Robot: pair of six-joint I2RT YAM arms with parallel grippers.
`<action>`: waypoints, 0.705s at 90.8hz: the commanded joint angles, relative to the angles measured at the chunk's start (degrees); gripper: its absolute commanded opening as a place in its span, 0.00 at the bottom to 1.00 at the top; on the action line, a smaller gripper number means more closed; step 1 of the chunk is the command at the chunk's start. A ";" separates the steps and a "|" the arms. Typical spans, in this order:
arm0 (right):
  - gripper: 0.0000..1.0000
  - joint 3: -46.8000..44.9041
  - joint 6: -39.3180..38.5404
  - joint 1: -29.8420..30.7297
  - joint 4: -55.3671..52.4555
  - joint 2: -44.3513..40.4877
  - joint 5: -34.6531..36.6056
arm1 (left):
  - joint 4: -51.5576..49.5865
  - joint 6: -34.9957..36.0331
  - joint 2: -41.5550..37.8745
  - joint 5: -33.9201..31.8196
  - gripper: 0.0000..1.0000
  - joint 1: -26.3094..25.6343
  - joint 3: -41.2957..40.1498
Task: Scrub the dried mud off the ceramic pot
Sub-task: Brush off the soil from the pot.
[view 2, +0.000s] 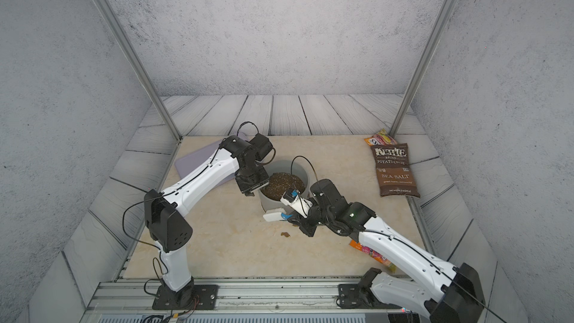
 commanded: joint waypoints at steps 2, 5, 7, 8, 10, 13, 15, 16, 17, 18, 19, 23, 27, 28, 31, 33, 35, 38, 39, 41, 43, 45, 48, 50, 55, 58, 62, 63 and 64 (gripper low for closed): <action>0.00 -0.68 -0.06 -0.20 1.23 -0.05 -0.57 | -0.49 -4.79 1.91 1.34 0.39 -0.50 -0.60; 0.00 -0.74 0.05 -0.16 1.36 -0.14 -0.39 | -0.32 -5.02 2.29 1.73 0.36 -0.57 -0.54; 0.00 -0.81 0.09 -0.16 1.57 -0.22 -0.22 | -0.22 -5.23 2.47 1.88 0.35 -0.59 -0.51; 0.00 -0.93 0.11 -0.16 1.75 -0.25 -0.09 | -0.19 -5.34 2.52 1.90 0.34 -0.59 -0.48; 0.00 -1.12 0.20 -0.16 2.04 -0.34 0.12 | -0.03 -5.51 2.60 1.92 0.33 -0.59 -0.50; 0.00 -1.44 0.34 -0.15 2.96 -0.36 0.20 | 0.37 -5.69 2.65 1.88 0.32 -0.59 -0.57; 0.00 -1.71 0.49 -0.15 3.62 -0.32 0.28 | 0.55 -5.82 2.72 1.81 0.31 -0.59 -0.61; 0.00 -1.82 0.58 -0.16 3.96 -0.30 0.38 | 0.59 -5.85 2.77 1.74 0.31 -0.59 -0.62; 0.00 -1.91 0.66 -0.16 4.26 -0.20 0.52 | 0.57 -5.91 2.85 1.66 0.31 -0.59 -0.66; 0.00 -2.01 0.80 -0.20 4.55 -0.11 0.72 | 0.56 -5.95 2.93 1.66 0.30 -0.59 -0.64; 0.00 -2.05 1.04 -0.18 4.82 -0.02 0.95 | 0.55 -6.01 3.01 1.62 0.30 -0.59 -0.63; 0.00 -2.22 1.76 -0.16 5.86 0.30 2.21 | 0.47 -5.98 3.41 1.68 0.28 -0.59 -0.62; 0.00 -2.27 2.07 -0.16 6.67 0.62 3.56 | 0.34 -6.01 3.86 2.23 0.27 -0.59 -0.62; 0.00 -2.32 2.16 -0.16 6.80 0.70 3.91 | 0.31 -6.04 3.96 2.34 0.27 -0.59 -0.62; 0.00 -2.32 2.42 -0.16 7.22 0.89 5.15 | 0.15 -6.11 4.21 2.51 0.26 -0.59 -0.62; 0.00 -2.37 2.49 -0.16 7.50 0.93 5.78 | 0.01 -6.18 4.36 2.58 0.24 -0.59 -0.67; 0.00 -2.47 2.63 -0.16 7.87 0.95 6.42 | 0.00 -6.29 4.42 2.55 0.23 -0.59 -0.76; 0.00 -2.69 2.86 -0.17 8.54 0.95 7.24 | 0.05 -6.51 4.53 2.54 0.21 -0.59 -0.98; 0.00 -2.79 2.99 -0.16 8.75 0.95 7.42 | -0.01 -6.55 4.56 2.54 0.21 -0.59 -1.02; 0.00 -2.91 3.14 -0.16 9.26 0.99 7.66 | 0.06 -6.76 4.56 2.59 0.19 -0.59 -1.12; 0.00 -3.00 3.13 -0.16 9.54 1.07 7.81 | 0.21 -6.88 4.62 2.73 0.18 -0.59 -1.14; 0.00 -3.05 3.17 -0.16 9.70 1.22 7.96 | 0.33 -6.93 4.68 2.85 0.18 -0.59 -1.15; 0.00 -3.03 3.21 -0.16 9.75 1.48 8.06 | 0.37 -7.06 4.86 3.04 0.17 -0.59 -1.04; 0.00 -3.06 3.19 -0.16 9.80 1.61 8.04 | 0.37 -7.11 4.99 3.13 0.16 -0.59 -0.90; 0.00 -3.42 3.29 -0.16 10.15 1.94 7.89 | 0.33 -7.05 5.31 3.04 0.15 -0.59 -0.49; 0.00 -3.67 3.29 -0.16 10.52 2.11 7.86 | 0.21 -6.99 5.40 2.95 0.13 -0.59 -0.31; 0.00 -4.11 3.19 -0.16 11.12 2.36 7.98 | 0.16 -6.74 5.69 2.71 0.10 -0.59 0.00; 0.00 -4.20 3.02 -0.16 11.27 2.45 8.01 | 0.09 -6.67 5.75 2.63 0.09 -0.59 0.08; 0.00 -4.34 2.81 -0.16 11.39 2.58 8.02 | 0.01 -6.63 5.83 2.54 0.09 -0.59 0.17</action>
